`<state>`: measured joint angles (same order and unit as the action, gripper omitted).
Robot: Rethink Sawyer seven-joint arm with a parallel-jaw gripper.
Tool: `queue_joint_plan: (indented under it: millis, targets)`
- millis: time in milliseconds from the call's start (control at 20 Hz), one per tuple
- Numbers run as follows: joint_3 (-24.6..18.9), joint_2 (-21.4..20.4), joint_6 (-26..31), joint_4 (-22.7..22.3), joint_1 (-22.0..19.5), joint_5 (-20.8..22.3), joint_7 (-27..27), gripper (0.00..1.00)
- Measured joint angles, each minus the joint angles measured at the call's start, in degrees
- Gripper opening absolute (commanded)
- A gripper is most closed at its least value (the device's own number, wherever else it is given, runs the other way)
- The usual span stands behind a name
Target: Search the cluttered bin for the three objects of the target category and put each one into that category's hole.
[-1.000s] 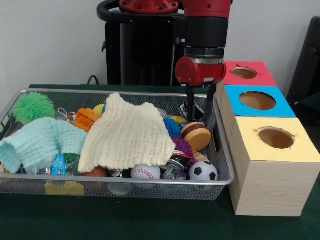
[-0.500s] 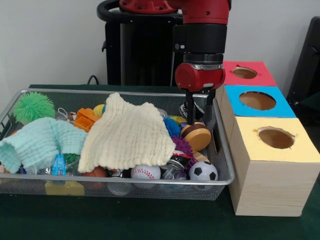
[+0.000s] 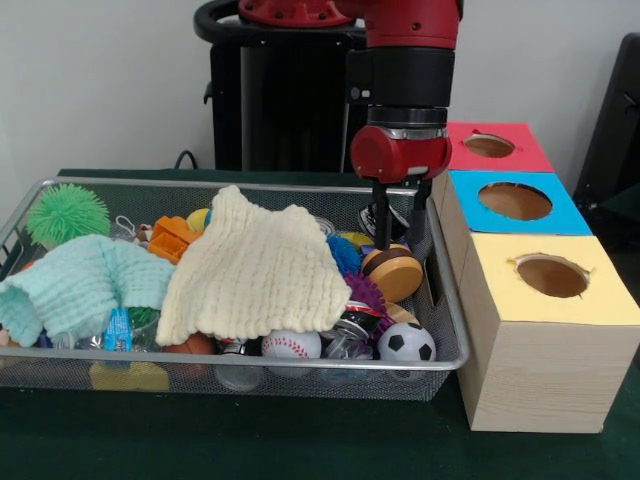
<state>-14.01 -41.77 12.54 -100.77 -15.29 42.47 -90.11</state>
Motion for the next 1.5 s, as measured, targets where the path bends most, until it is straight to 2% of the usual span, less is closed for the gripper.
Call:
queue_joint_plan:
  millis: [600, 950, 1250, 1500]
  targets:
    - [0.0, -1.2, 0.0, 0.0, 0.3, 0.0, 0.0, 1.00]
    - [1.1, -2.3, 0.0, 0.1, 2.1, 0.0, 0.0, 1.00]
    - [4.5, -3.2, -0.1, 0.7, 5.9, 0.7, 0.0, 1.00]
    - [9.5, -3.6, -0.8, 2.2, 10.3, 1.7, 0.0, 1.00]
